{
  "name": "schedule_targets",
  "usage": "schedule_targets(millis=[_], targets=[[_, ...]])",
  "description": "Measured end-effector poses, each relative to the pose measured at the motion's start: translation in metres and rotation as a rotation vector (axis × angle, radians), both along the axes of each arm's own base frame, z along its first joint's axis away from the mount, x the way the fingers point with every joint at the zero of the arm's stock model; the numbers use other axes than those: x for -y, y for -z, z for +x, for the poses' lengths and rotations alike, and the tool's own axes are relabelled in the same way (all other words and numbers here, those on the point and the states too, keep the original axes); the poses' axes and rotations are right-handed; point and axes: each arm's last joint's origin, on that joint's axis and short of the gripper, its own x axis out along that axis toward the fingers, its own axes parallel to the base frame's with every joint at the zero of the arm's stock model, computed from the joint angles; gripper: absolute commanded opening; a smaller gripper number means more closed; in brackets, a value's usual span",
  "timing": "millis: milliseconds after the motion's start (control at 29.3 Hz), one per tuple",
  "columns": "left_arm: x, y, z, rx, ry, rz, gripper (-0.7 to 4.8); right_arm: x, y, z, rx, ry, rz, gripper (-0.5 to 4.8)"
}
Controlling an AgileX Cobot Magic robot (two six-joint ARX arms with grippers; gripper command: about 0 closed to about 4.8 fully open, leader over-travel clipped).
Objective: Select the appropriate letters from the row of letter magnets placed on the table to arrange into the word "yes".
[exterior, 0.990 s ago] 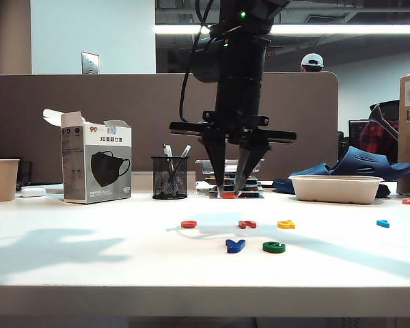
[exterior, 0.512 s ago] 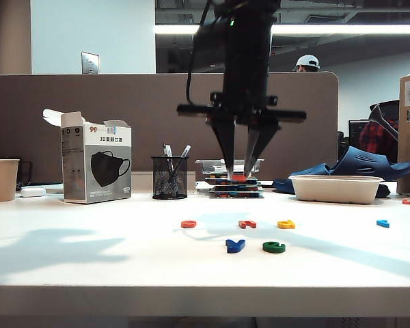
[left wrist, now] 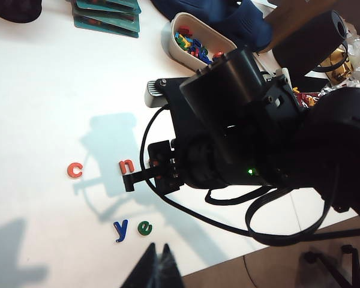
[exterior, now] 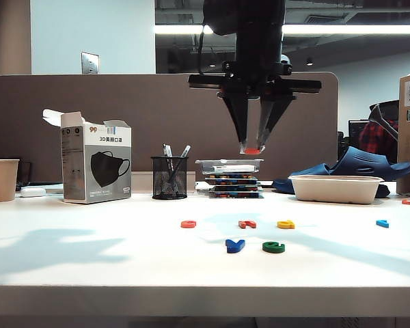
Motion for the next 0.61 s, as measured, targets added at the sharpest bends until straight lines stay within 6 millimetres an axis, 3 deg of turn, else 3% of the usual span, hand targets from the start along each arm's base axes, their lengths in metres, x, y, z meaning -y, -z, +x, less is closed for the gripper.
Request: schedule_targets(millis=[614], targets=[[0.0, 0.0, 0.0, 0.0, 0.0, 0.0, -0.05, 0.0019, -0.0017, -0.0013, 0.0, 0.027, -0.011, 1.03]])
